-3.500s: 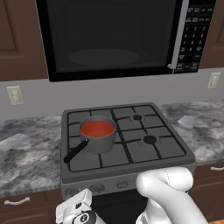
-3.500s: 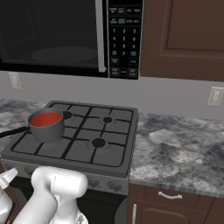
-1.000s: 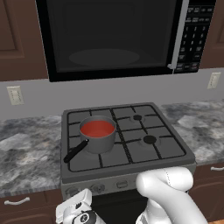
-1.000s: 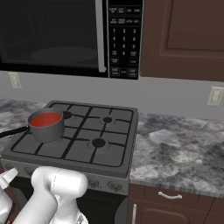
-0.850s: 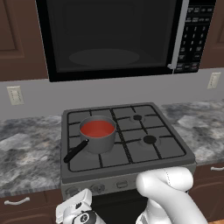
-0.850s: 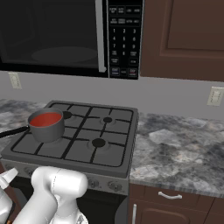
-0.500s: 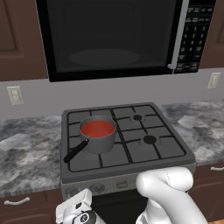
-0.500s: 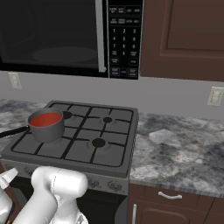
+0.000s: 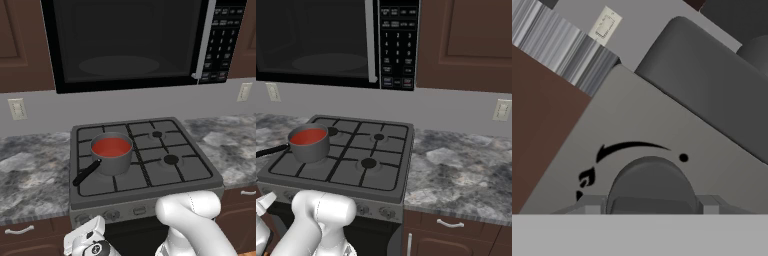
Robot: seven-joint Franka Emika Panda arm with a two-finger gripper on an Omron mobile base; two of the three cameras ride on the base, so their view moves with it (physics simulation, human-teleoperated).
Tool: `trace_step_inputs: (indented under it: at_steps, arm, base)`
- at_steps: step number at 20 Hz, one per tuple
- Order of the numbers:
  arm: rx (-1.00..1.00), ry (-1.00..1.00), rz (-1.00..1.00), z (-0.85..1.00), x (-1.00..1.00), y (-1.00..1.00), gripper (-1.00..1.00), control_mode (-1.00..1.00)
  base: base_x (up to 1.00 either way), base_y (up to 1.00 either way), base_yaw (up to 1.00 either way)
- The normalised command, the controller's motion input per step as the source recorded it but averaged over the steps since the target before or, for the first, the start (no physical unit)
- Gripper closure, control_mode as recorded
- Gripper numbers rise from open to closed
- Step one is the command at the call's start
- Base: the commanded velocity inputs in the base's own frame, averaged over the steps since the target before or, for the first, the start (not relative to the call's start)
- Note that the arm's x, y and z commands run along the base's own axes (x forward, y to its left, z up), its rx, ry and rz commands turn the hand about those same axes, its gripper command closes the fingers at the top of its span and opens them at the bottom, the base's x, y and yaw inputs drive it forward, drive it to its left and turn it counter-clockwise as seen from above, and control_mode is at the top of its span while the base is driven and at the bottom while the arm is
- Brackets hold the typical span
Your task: Wait until the marinara sauce is simmered to a deep red color and then turn off the stove.
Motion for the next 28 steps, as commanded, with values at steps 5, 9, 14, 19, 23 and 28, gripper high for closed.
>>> trace_step_inputs:
  at_steps: [5, 9, 14, 19, 23, 28]
  arm:
    - [0.02, 0.02, 0.00, 0.00, 0.00, 0.00, 1.00, -1.00]
    - [0.06, 0.01, 0.00, 0.00, 0.00, -0.01, 1.00, -1.00]
    - [0.09, 0.00, 0.00, 0.00, -0.02, -0.06, 1.00, -1.00]
    - [0.11, 0.00, 0.00, 0.00, -0.04, -0.08, 1.00, -1.00]
    - [0.11, 0.00, 0.00, 0.00, 0.00, -0.04, 1.00, -1.00]
    - [0.09, 0.00, 0.00, 0.00, -0.04, 0.00, 1.00, -1.00]
  base:
    - [0.00, 0.00, 0.00]
    - [0.00, 0.00, 0.00]
    - [0.00, 0.00, 0.00]
    - [0.00, 0.00, 0.00]
    - [0.00, 0.00, 0.00]
    - [0.00, 0.00, 0.00]
